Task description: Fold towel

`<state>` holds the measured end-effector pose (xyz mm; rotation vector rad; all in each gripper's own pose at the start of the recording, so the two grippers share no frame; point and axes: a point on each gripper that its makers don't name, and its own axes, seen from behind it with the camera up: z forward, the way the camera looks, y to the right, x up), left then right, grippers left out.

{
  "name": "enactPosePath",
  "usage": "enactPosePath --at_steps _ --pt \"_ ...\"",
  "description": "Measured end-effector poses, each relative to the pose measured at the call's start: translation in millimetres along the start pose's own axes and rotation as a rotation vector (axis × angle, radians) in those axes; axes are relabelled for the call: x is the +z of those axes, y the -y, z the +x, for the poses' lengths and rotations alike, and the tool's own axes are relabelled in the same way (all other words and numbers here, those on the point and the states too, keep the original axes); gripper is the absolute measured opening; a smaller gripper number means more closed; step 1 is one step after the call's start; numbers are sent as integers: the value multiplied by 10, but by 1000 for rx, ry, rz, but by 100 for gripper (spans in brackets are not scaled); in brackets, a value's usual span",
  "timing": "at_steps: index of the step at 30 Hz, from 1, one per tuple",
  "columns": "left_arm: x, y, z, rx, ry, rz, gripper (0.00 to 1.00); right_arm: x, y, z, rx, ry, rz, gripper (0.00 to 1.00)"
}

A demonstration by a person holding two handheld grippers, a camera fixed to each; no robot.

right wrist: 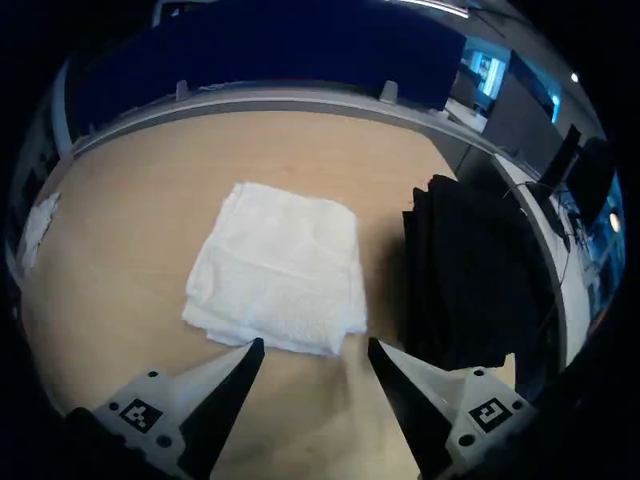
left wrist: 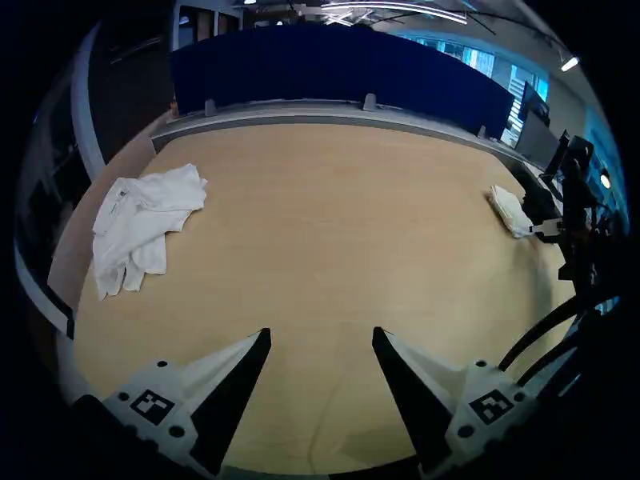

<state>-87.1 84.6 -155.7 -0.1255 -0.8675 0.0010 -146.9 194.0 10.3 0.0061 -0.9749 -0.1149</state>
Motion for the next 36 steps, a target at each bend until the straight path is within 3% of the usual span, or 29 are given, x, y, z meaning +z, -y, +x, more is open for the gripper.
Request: enactPosePath --at_steps 12,21,27,30,36 --pt "-4 22 33 -11 -20 -8 94 -163 246 182 -10 -65 30 100" --pt "-4 70 101 -25 -50 -8 94 -328 657 646 31 -234 99 100" --pt "18 108 182 -39 -75 -8 94 -448 791 859 60 -318 95 100" --pt "43 115 237 -46 -90 -14 94 -556 848 959 73 -363 94 100" --pt "118 122 444 -45 -146 -30 94 -1033 985 1264 126 -545 88 100"
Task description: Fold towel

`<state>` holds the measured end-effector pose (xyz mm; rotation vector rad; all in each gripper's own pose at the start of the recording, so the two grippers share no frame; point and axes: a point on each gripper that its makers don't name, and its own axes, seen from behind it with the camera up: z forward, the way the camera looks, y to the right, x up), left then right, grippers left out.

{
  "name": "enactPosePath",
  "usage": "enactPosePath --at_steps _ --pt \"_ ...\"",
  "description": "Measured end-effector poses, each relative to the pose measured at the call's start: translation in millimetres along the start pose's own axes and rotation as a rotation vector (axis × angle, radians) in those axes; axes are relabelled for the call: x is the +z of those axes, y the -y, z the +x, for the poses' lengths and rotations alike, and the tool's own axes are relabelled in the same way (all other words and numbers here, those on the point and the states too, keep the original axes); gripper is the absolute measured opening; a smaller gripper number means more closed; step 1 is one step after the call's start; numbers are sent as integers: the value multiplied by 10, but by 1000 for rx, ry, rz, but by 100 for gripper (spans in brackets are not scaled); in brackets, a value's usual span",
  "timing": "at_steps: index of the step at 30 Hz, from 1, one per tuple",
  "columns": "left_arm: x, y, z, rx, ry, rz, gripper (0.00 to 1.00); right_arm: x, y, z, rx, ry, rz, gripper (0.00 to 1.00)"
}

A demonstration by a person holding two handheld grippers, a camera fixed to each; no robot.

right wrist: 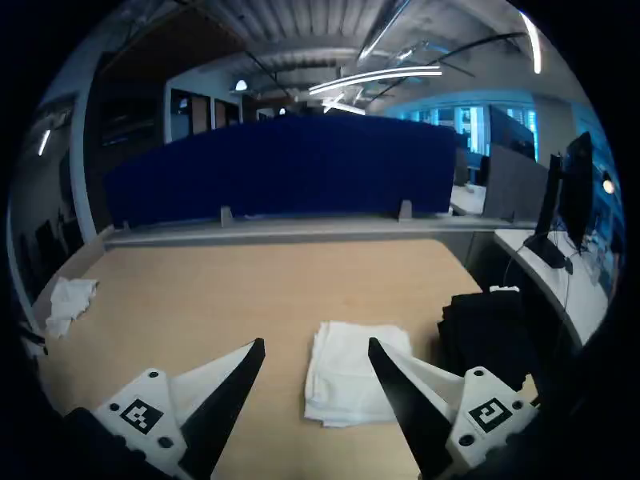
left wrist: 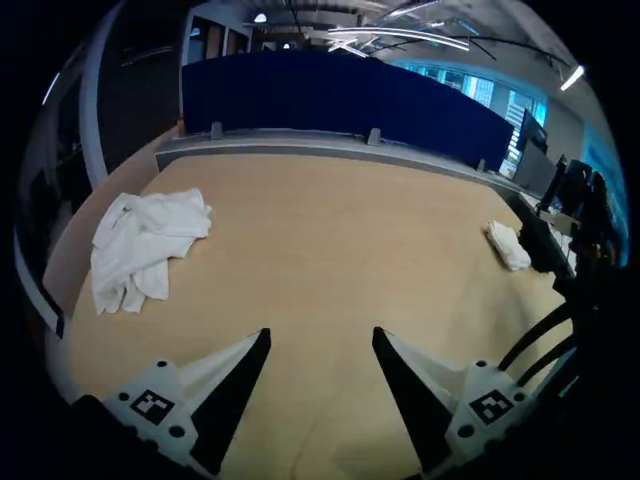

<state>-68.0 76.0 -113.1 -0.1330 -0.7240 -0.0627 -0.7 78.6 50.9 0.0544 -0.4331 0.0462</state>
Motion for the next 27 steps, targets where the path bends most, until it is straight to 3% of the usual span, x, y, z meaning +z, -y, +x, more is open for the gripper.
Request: enactPosePath --at_steps 7,13,21,27 --pt "63 -23 513 9 -137 -32 94 -461 356 604 36 -199 23 100" --pt "35 -24 964 5 -267 -42 94 -788 606 936 21 -303 30 100" --pt "-76 -47 1417 18 -440 -46 94 -951 833 915 13 -328 23 100" --pt "-96 -98 1551 71 -522 -36 94 -955 913 867 19 -315 24 100"
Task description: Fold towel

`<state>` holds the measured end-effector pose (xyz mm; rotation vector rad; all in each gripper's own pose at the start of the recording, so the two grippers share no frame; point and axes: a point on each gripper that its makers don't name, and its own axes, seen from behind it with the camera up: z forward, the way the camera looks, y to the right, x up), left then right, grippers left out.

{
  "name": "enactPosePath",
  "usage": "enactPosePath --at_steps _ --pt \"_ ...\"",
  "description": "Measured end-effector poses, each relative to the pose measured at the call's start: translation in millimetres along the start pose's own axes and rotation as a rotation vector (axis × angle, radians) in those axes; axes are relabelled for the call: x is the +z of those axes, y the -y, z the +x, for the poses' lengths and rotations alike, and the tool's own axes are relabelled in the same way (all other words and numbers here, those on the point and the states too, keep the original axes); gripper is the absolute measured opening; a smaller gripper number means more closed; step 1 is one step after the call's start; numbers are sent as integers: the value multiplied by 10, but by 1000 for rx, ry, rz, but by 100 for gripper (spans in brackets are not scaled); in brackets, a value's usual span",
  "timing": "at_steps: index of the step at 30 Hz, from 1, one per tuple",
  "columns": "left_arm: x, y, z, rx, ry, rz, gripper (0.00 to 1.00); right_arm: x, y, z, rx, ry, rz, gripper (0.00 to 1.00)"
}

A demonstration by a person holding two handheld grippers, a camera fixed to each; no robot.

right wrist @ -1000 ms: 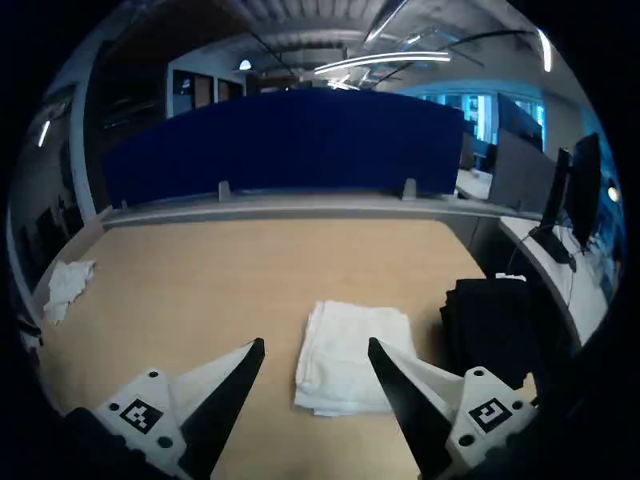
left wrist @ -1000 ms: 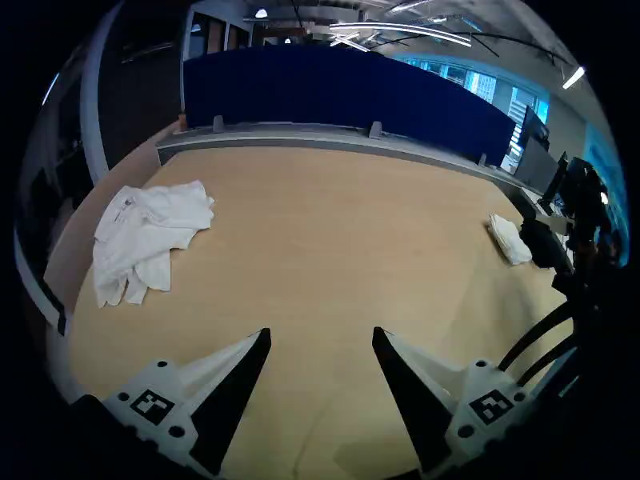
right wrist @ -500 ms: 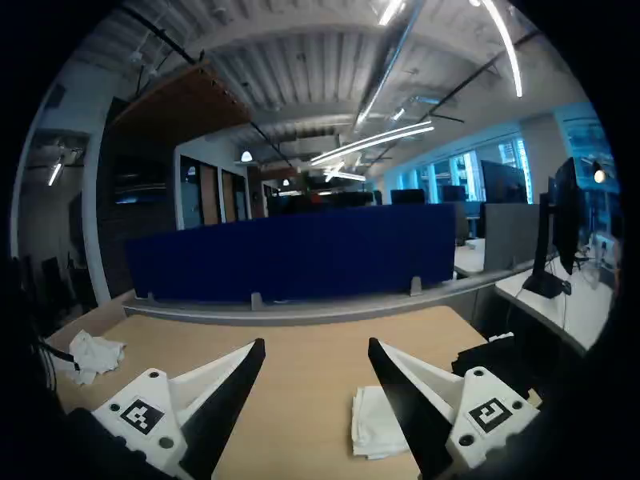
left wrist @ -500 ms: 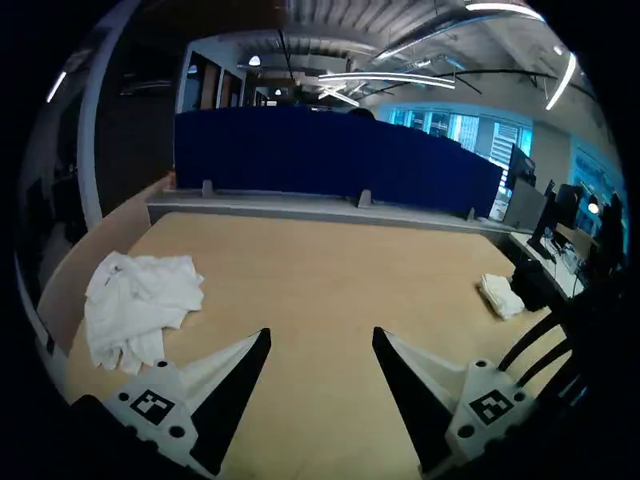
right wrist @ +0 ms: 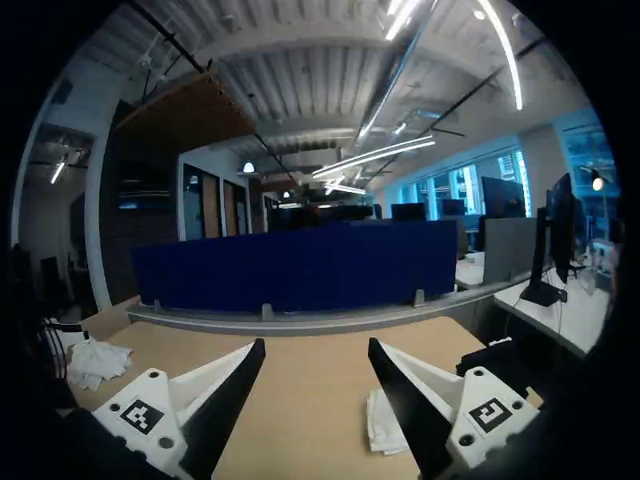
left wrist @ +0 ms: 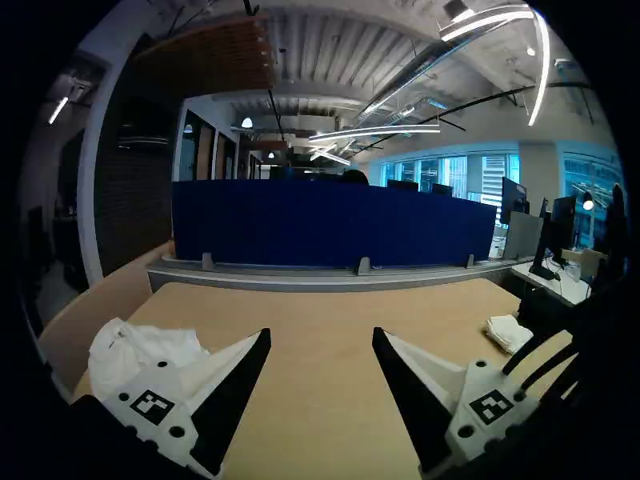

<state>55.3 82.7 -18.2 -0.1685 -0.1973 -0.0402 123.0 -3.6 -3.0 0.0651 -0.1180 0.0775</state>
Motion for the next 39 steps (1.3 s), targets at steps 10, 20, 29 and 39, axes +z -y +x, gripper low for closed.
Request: enactPosePath --at_steps 10,20,29,39 --pt "87 -2 5 -9 -74 25 94 42 128 -4 -30 24 25 100" --pt "89 71 -147 52 -141 84 94 145 238 -32 -99 50 54 100" --pt "140 126 -400 53 -172 112 94 309 440 -130 -175 87 79 100" --pt "208 274 -708 70 -202 140 94 468 658 -234 -207 101 107 100"
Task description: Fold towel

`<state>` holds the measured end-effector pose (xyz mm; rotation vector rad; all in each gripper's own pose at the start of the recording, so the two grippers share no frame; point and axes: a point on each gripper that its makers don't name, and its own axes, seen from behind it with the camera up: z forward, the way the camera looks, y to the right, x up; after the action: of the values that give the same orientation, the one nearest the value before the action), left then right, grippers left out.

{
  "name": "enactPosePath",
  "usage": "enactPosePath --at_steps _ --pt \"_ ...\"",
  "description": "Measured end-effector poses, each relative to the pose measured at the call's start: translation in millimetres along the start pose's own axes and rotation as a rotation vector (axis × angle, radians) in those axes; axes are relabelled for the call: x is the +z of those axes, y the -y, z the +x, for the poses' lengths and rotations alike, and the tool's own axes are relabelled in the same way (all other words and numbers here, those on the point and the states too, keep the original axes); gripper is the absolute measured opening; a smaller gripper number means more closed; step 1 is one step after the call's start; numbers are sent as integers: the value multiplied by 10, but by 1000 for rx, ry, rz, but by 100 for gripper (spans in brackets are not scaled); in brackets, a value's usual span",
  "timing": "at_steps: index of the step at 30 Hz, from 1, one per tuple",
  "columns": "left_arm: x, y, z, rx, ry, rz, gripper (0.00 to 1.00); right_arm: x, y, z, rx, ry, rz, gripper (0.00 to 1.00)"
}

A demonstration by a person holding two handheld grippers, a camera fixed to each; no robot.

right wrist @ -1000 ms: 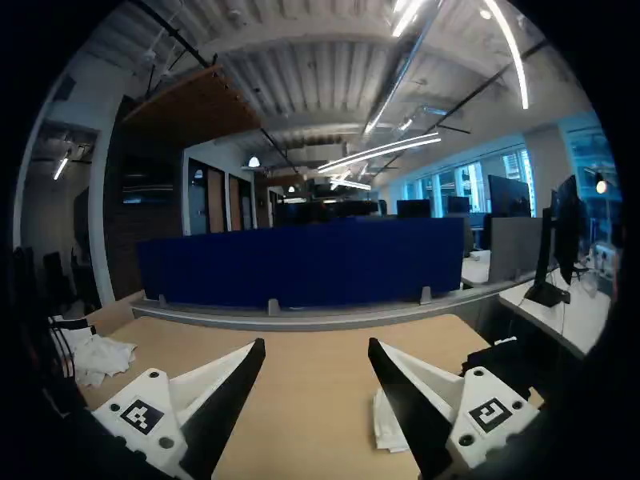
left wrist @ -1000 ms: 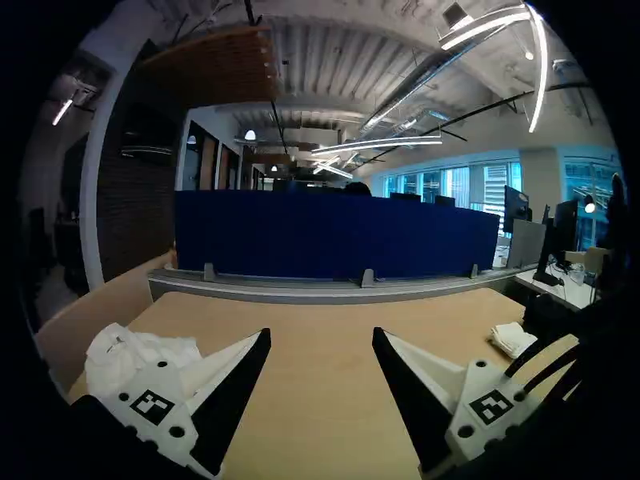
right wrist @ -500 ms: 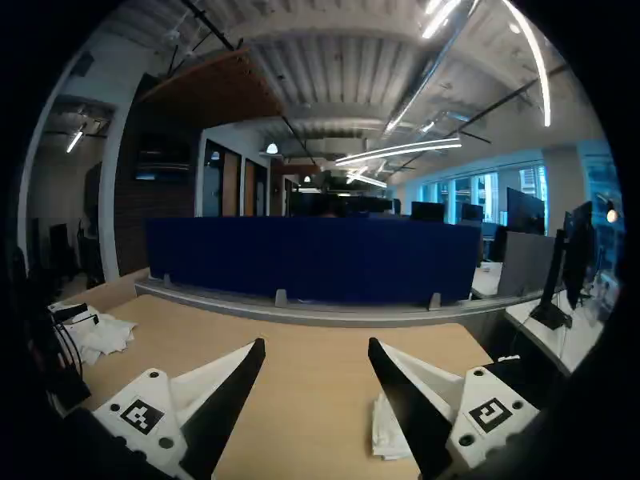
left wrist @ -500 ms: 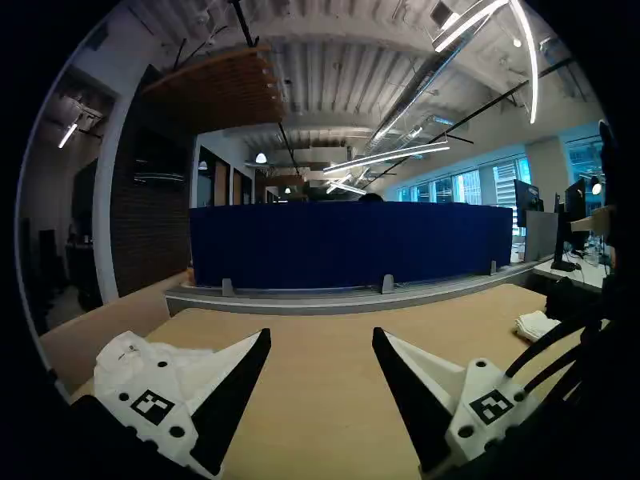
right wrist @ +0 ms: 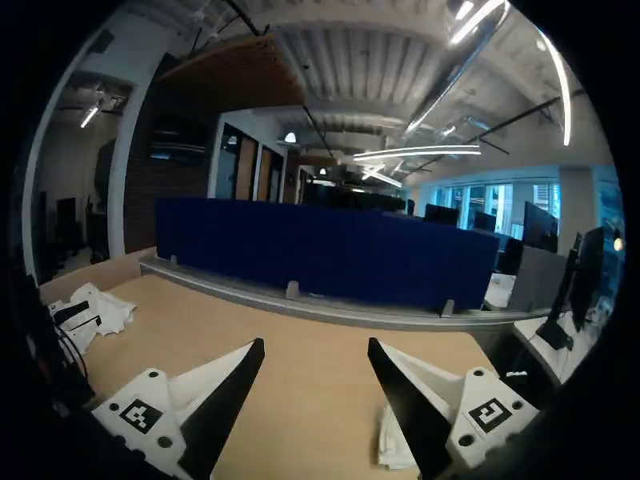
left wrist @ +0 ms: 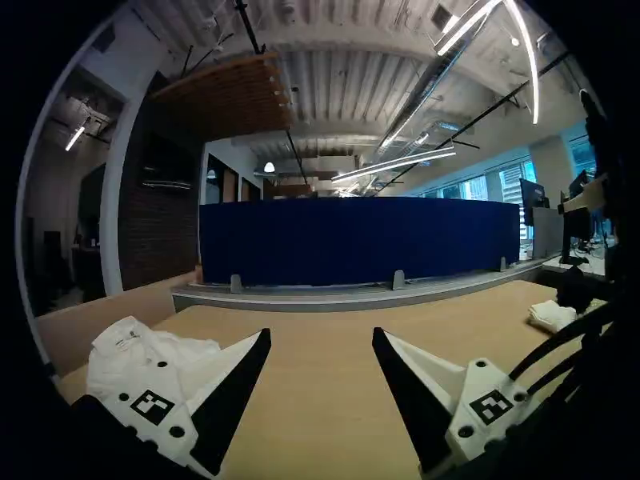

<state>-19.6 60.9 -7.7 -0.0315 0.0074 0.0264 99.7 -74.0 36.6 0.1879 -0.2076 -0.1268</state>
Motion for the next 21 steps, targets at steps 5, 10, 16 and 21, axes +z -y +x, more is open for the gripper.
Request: enactPosePath --at_steps 5,10,16,21 --pt "2 67 -179 8 -10 9 94 44 67 -114 -14 17 3 100" --pt "17 134 -329 9 -12 16 94 56 110 -227 -36 34 4 100" --pt "42 198 -456 6 -14 25 94 80 168 -284 -44 38 9 100" --pt "48 236 -510 7 -14 31 94 114 199 -338 -45 46 15 100"
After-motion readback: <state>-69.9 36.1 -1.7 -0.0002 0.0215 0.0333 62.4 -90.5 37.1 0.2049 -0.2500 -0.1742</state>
